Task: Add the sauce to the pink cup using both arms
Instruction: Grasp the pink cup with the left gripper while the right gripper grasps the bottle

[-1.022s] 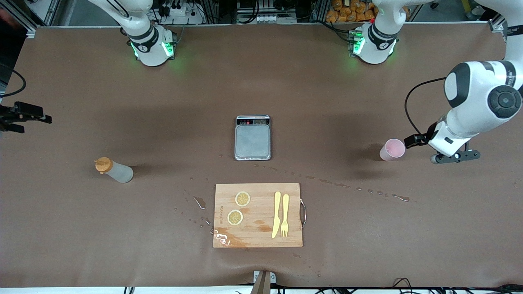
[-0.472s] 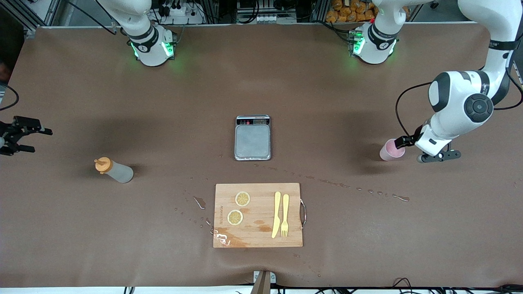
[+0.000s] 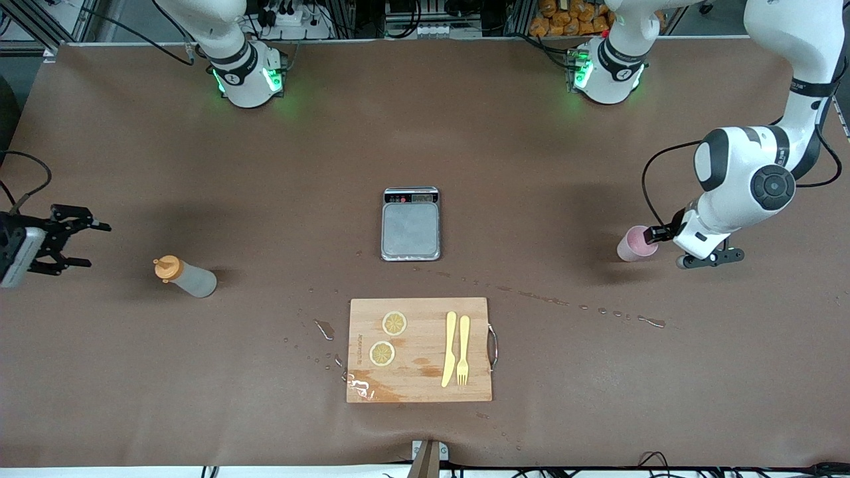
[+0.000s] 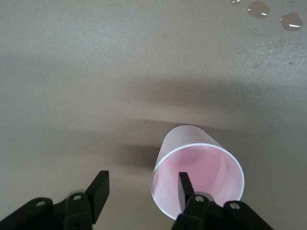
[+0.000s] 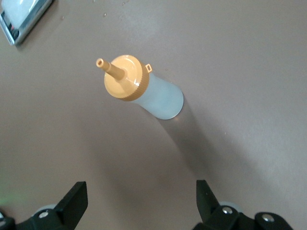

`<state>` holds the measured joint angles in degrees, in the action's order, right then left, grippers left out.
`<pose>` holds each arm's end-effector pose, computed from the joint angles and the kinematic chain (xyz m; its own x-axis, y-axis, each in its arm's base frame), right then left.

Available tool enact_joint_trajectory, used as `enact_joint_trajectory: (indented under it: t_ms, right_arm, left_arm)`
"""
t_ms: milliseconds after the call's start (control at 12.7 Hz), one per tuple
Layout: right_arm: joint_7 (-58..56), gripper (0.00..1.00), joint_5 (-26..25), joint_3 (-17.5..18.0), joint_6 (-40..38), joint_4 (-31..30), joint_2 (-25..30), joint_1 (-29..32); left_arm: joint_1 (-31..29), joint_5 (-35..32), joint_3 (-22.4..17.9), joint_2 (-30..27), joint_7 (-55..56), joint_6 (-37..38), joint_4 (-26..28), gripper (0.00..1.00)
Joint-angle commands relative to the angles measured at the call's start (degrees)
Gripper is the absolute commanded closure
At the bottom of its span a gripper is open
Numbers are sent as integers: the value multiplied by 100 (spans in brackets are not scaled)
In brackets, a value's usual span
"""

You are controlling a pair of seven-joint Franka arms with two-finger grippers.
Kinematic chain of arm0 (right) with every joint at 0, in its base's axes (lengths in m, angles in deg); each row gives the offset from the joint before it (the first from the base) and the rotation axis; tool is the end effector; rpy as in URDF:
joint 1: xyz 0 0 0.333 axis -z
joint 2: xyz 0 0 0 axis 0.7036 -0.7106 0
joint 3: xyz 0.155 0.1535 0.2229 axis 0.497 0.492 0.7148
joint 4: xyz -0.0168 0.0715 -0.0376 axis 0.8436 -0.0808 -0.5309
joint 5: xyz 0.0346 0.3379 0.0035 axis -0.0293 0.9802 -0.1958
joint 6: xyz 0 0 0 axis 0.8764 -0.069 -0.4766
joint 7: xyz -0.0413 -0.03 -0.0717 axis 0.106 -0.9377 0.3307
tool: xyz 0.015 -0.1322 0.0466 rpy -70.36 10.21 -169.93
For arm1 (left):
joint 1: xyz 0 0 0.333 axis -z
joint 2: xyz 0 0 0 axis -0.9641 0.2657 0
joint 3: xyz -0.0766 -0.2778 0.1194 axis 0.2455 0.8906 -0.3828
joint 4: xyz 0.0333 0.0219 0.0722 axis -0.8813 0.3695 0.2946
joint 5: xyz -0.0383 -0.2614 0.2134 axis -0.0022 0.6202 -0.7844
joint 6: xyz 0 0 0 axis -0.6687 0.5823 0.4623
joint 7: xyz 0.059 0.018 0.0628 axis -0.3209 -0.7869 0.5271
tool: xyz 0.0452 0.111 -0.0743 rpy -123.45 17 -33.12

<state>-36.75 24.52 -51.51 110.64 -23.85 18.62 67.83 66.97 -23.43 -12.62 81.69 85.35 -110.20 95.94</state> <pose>0.5408 -0.2053 0.3262 0.6220 0.7369 0.2646 0.7730 -0.5240 -0.3577 0.4986 0.0164 0.2593 0.9873 0.1265 -0.0958 0.1244 -0.9919 -0.0273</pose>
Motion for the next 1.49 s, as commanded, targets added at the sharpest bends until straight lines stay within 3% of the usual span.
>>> enact_joint_trajectory:
  t_ms: [0, 236, 314, 393, 786, 1100, 1415]
  right_arm:
    - [-807, 0, 316, 36, 474, -336, -9, 9]
    - [-1764, 0, 1062, 36, 809, -398, -350, 17]
    - [-1985, 0, 1230, 27, 862, -494, -378, 9]
    - [-2135, 0, 1266, 36, 976, -600, -378, 26]
    - [-3717, 0, 2179, 36, 1249, -856, -457, 44]
    - [-4561, 0, 2856, 36, 1232, -864, -817, 35]
    - [-4887, 0, 3058, 45, 1249, -891, -1081, -26]
  left_arm:
    - [-20, -71, 53, 83, 132, -117, 12, 39]
    - [32, -62, 53, 197, 140, -143, -14, 66]
    - [50, -62, 70, 223, 158, -143, -49, 88]
    - [102, -62, 70, 232, 210, -143, -59, 100]
    - [129, -71, 149, 145, 281, -108, -181, 100]
    - [111, -62, 762, -66, 552, 5, -497, 100]
    - [208, -62, 1685, 56, 1779, 1190, -1629, 100]
